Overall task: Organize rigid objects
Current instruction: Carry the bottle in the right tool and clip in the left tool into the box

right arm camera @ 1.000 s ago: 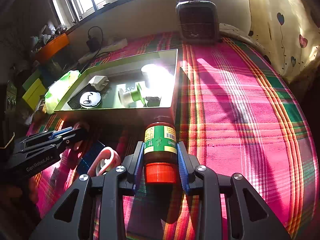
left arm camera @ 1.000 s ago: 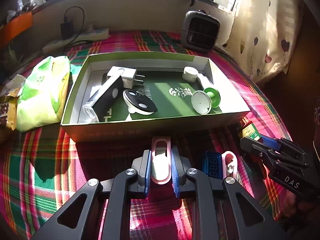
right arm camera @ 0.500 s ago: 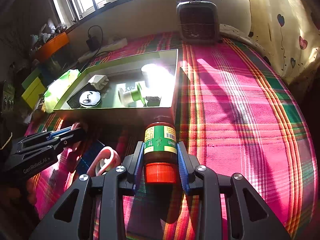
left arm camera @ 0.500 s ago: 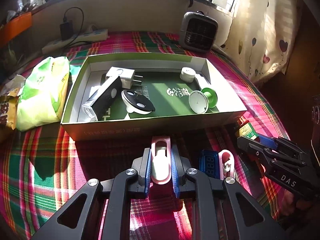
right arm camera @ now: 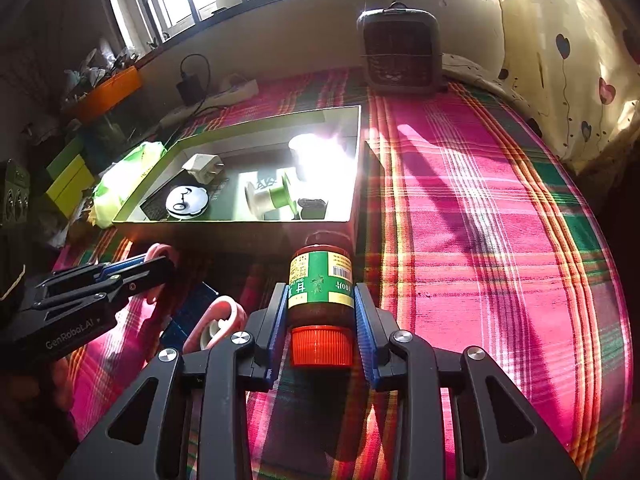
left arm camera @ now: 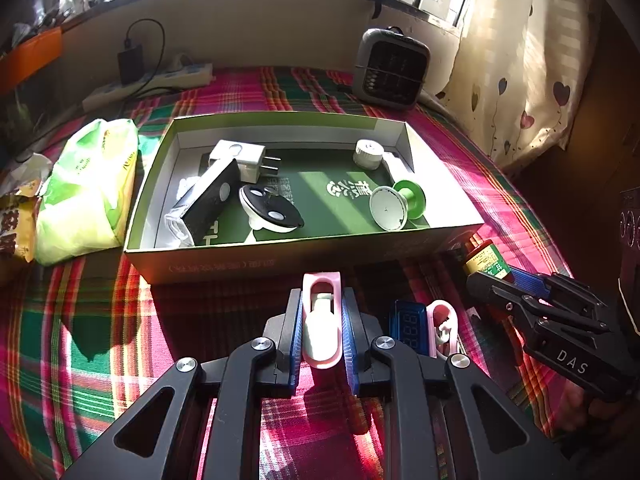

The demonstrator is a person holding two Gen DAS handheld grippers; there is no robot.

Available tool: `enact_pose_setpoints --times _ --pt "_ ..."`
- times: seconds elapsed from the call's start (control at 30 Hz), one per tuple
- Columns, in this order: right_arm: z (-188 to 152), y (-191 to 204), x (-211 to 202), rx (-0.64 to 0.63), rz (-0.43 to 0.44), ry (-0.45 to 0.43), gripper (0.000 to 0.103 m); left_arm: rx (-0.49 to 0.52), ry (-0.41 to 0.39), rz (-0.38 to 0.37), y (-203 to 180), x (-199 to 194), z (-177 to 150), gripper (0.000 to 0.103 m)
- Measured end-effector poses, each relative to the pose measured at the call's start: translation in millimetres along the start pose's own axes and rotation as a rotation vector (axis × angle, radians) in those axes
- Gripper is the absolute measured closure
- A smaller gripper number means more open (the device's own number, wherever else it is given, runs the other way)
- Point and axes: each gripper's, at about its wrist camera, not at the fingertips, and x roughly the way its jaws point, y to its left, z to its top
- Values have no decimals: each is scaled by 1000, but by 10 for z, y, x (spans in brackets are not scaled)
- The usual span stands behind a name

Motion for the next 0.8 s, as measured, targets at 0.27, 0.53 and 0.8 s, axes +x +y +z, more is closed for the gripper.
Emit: enact_pose_setpoints --times 0.27,0.53,0.8 --pt "50 33 -92 -3 7 -22 70 11 -30 -10 -37 -128 40 86" --pt "168 103 -145 -13 7 -46 70 2 -54 -23 27 -249 121 86" --pt "326 205 -137 -27 18 -63 70 -26 -63 -29 164 -284 216 86"
